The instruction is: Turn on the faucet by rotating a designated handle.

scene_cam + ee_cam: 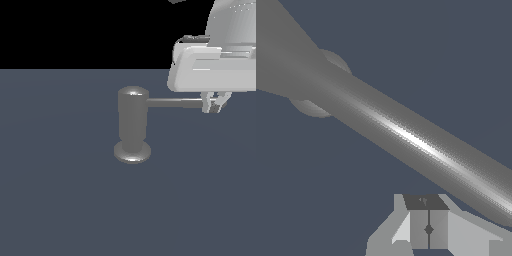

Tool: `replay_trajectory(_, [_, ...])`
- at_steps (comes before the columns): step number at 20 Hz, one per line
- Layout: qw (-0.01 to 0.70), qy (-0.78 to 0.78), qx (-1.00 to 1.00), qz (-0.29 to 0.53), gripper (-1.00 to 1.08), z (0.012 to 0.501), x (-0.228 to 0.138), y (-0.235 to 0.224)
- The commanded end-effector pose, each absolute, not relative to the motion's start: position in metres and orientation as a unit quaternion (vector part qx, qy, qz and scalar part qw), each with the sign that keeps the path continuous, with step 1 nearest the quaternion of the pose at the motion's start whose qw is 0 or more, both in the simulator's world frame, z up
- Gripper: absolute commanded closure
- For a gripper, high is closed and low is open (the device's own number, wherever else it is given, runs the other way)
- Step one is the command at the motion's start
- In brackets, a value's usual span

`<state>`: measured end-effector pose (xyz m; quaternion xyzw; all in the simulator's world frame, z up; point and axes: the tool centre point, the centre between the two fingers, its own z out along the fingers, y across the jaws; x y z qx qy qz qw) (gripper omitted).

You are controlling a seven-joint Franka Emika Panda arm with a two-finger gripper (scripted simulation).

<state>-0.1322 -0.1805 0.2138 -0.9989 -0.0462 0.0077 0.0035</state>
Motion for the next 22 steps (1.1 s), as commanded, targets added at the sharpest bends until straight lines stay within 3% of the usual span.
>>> replay_trajectory(1, [0.001,-0.055,-0.998,0.004,1.08,0.215,-0.118,-0.178])
replay_trajectory(22, [0.000,-0.053,-0.999,0.001,1.08,0.217,-0.060,-0.215])
